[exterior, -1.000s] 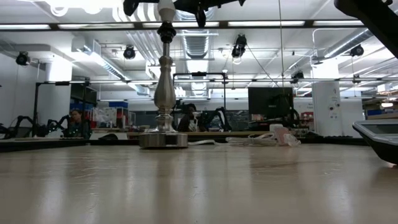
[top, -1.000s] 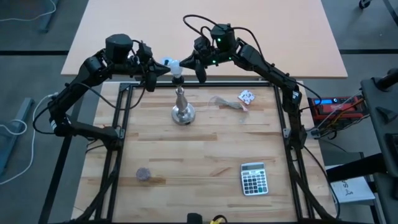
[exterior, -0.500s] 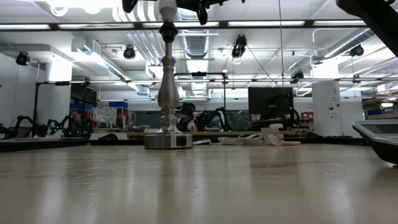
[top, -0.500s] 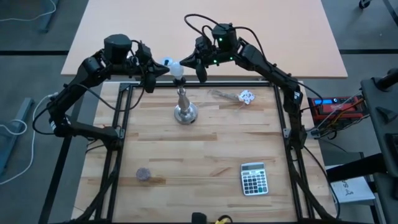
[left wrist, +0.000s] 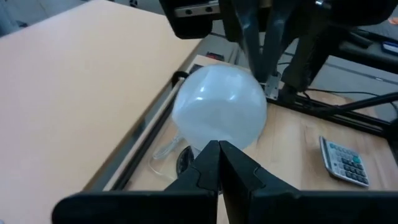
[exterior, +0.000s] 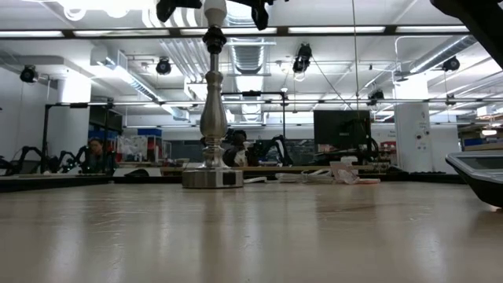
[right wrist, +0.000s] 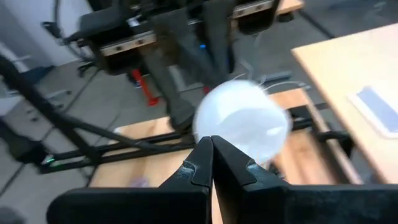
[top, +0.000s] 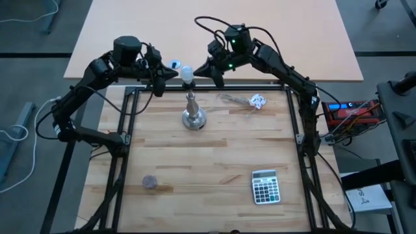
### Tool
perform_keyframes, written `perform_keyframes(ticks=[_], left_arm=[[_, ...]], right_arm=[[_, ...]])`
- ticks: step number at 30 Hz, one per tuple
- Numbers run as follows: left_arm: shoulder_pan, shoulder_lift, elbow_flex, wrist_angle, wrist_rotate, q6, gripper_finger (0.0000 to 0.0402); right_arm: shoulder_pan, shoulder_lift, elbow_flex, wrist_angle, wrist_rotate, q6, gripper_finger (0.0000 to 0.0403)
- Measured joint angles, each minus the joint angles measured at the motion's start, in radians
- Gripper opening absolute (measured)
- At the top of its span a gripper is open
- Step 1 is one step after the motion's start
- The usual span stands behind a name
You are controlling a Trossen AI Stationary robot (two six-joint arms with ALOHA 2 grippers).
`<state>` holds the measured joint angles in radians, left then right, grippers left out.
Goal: Screw lightbulb
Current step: Remove the lightbulb from the lamp
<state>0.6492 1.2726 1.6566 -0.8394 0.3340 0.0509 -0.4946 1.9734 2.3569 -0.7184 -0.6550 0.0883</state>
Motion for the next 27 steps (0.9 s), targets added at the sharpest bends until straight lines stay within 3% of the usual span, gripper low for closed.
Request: perform_keyframes(ticks=[5, 11, 23, 27], left_arm=[[0.000, 0.022, -0.001, 0.001, 0.078, -0.013, 0.0000], [0.000, 0.032, -0.001, 0.001, 0.122, -0.017, 0.0000], [-0.001, 0.021, -0.001, 0.006, 0.122, -0.010, 0.0000], [0.006, -0.001, 0.029, -0.021, 0.050, 0.047, 0.0000]], right_arm=[[0.007, 0.006, -0.002, -0.029, -0.019, 0.014, 0.0000], [0.004, 0.005, -0.002, -0.022, 0.074, -0.022, 0.0000], [0.003, 0.005, -0.004, 0.036, 0.117, -0.063, 0.0000], [0.000, 0.003, -0.004, 0.034, 0.117, -0.057, 0.0000]])
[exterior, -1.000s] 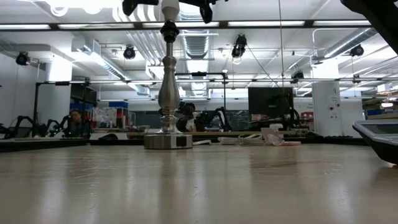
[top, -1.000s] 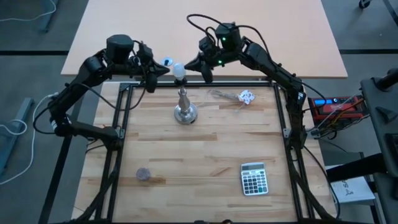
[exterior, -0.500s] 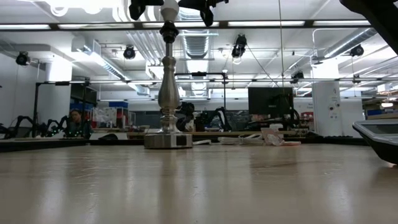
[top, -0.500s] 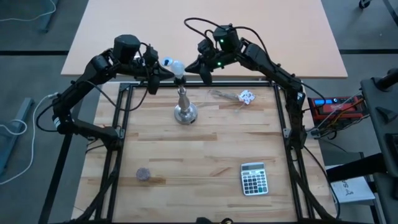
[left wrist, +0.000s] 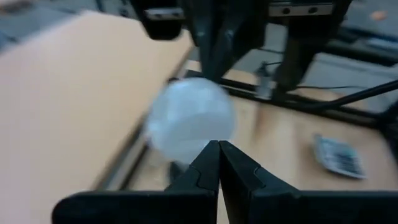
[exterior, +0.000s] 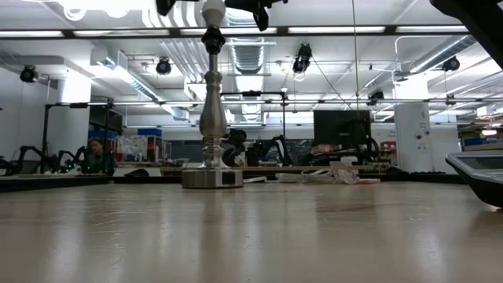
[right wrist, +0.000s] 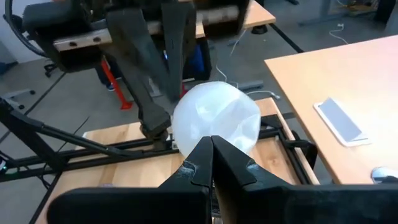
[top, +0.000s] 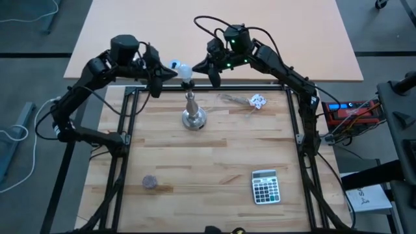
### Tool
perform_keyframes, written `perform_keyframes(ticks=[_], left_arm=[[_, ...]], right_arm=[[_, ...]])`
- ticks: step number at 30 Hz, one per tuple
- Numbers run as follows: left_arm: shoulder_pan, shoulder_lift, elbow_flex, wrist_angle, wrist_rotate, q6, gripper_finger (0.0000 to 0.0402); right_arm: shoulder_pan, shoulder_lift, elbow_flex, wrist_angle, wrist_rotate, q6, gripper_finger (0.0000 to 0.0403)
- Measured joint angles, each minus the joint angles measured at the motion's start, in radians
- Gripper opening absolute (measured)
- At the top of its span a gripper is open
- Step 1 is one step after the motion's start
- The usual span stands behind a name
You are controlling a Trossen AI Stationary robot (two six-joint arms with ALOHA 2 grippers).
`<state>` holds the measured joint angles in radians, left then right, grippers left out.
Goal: Screw lightbulb
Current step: Remove the lightbulb from the lamp
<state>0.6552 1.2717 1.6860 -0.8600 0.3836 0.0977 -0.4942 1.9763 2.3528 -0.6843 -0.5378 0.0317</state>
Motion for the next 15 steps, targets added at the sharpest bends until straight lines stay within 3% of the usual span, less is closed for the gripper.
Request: perform_keyframes(ticks=[7, 15], left_arm=[[0.008, -0.003, 0.021, 0.019, -0.160, 0.146, 0.0000], [0.023, 0.054, 0.012, 0.032, -0.117, 0.149, 0.0000]], right_arm=[[0.000, -0.003, 0.000, -0.026, -0.012, 0.017, 0.0000], [0.001, -0.004, 0.000, -0.025, -0.012, 0.015, 0.0000]])
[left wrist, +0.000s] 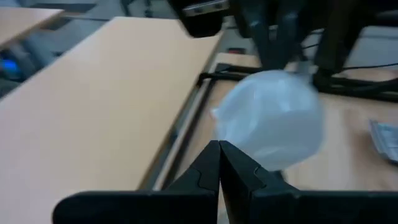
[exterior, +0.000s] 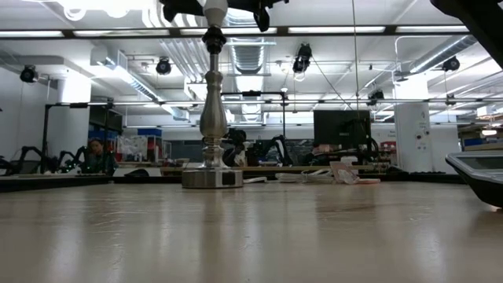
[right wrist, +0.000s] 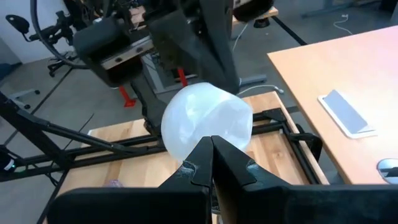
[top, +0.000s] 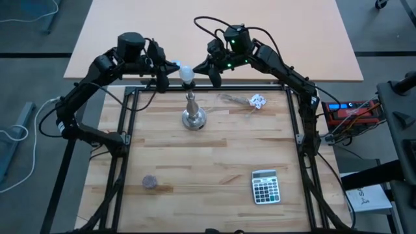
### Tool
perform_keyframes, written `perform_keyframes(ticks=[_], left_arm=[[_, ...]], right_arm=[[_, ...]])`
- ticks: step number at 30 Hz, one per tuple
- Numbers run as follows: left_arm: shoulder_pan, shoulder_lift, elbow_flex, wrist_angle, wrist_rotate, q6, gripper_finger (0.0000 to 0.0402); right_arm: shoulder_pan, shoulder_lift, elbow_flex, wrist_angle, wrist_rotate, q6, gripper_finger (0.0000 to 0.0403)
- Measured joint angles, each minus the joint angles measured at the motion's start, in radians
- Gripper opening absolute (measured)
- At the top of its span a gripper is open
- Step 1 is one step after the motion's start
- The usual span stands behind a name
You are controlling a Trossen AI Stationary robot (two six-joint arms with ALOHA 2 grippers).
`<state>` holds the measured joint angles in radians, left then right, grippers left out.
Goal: Screw lightbulb
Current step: Remove the lightbulb from the lamp
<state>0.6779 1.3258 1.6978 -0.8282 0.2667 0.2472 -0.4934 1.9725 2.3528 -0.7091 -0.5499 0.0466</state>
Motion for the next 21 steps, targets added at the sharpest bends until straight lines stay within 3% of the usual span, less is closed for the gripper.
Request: perform_keyframes(ticks=[5, 21], left_arm=[[0.001, 0.010, 0.000, 0.007, 0.083, -0.028, 0.0000], [0.000, 0.016, -0.021, -0.003, 0.031, -0.057, 0.0000]], right_arm=[[0.005, -0.015, 0.000, -0.010, 0.001, 0.005, 0.0000], [0.030, -0.022, 0.000, -0.078, 0.000, 0.022, 0.0000]])
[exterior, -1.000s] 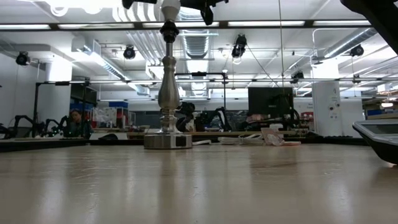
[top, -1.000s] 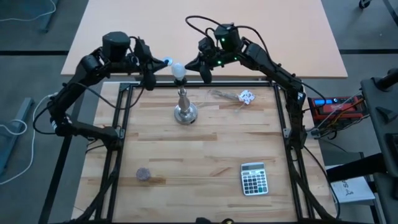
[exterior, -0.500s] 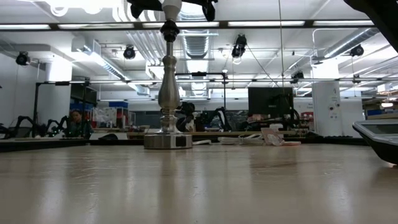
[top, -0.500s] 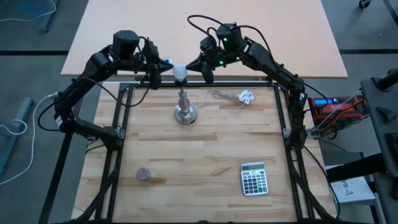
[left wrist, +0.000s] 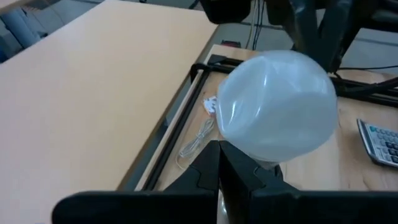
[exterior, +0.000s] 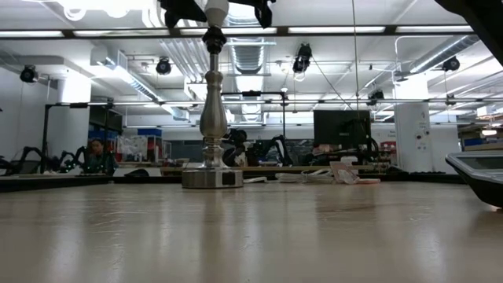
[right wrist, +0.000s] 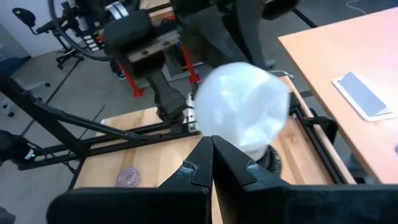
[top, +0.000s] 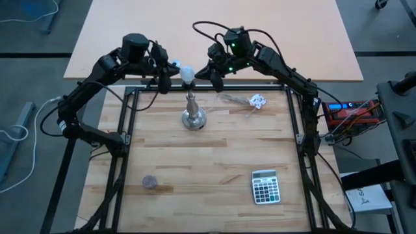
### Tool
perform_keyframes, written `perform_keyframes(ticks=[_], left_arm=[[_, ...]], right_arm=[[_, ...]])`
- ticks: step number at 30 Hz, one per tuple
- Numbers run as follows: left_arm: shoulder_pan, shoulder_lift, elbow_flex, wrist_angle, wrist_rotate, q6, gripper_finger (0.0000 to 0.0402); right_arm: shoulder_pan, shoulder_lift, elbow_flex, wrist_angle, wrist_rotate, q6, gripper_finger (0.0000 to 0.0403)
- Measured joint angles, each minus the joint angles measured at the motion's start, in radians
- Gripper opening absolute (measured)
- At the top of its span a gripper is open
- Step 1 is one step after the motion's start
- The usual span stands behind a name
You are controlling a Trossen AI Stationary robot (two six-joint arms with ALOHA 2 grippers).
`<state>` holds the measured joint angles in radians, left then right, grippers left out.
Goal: Screw lightbulb
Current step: Remove the lightbulb from the lamp
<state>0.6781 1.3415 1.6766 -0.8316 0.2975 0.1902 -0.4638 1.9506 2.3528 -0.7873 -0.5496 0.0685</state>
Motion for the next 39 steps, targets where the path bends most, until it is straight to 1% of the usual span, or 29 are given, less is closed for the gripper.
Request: perform_keyframes(ticks=[9, 12, 16, 23, 39], left_arm=[[0.000, -0.001, -0.002, 0.004, 0.001, 0.001, 0.0000], [0.000, -0.002, -0.002, 0.004, 0.021, -0.005, 0.0000], [-0.001, -0.007, -0.002, -0.006, 0.055, -0.037, 0.0000], [-0.005, -0.021, -0.002, -0.023, 0.083, -0.052, 0.0000], [-0.008, -0.026, 0.005, -0.029, 0.096, -0.045, 0.0000]], right_arm=[[-0.005, 0.008, 0.000, -0.011, 0.000, -0.001, 0.0000], [-0.008, 0.012, 0.000, -0.002, -0.002, -0.008, 0.0000], [-0.007, 0.012, 0.000, 0.008, 0.044, -0.022, 0.0000], [-0.019, 0.012, 0.000, 0.022, 0.076, -0.029, 0.0000], [-0.025, 0.016, 0.000, 0.067, 0.087, -0.044, 0.0000]])
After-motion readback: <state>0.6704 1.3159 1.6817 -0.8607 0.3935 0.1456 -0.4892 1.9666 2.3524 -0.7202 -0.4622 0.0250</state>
